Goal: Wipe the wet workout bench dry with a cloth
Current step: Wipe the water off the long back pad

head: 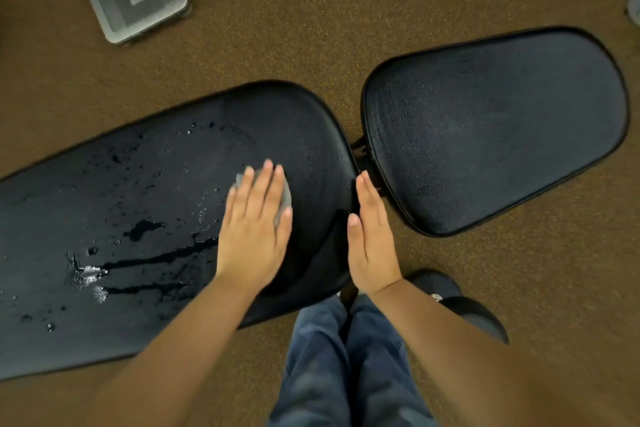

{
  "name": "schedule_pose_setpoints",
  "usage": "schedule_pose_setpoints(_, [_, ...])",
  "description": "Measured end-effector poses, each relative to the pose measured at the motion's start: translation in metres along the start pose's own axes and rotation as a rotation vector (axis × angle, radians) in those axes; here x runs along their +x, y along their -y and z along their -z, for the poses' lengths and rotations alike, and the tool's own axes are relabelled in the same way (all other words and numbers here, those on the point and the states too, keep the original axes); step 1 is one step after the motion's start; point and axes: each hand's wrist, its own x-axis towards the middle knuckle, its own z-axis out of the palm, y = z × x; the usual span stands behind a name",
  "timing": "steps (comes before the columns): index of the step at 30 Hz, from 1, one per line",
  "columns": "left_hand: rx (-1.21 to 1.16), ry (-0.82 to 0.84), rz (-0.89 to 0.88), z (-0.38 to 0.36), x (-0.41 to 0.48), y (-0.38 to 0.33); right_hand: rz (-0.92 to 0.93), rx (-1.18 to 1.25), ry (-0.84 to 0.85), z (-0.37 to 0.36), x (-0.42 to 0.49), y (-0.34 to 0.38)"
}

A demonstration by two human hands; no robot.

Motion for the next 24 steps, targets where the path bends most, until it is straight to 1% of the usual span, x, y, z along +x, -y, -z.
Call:
schedule_pose_setpoints(3, [-0.068,-0.087,0.108,0.01,0.064,-0.004,0.008,0.026,-0.016,-0.003,0.002,-0.004])
schedule_pose_setpoints(7, [-0.071,-0.112,0.102,0.018,0.118,-0.011,0.025,0.07,-0.057,-0.004,0.003,-0.008])
schedule_pose_setpoints(11, [-0.022,-0.12,0.06,0.015,0.128,-0.01,0.033,0.159,-0.121,-0.008,0.002,-0.009])
schedule_pose_setpoints(14, [-0.007,-0.153,0.055,0.014,0.128,-0.01,-0.028,0.291,-0.153,-0.007,0.003,-0.009])
schedule_pose_setpoints(16, [-0.015,-0.165,0.047,0.014,0.129,-0.012,-0.05,0.314,-0.163,-0.005,0.003,-0.01])
schedule_pose_setpoints(19, [-0.011,-0.139,-0.062,0.01,0.119,-0.028,-0.017,0.33,-0.156,-0.006,0.0,-0.012])
schedule_pose_setpoints(22, [-0.025,-0.117,-0.179,-0.001,0.094,-0.054,0.012,0.28,-0.166,-0.01,0.0,-0.014])
schedule_pose_setpoints(24, [-0.042,-0.099,-0.257,-0.009,0.075,-0.063,0.013,0.246,-0.201,-0.014,-0.002,-0.015])
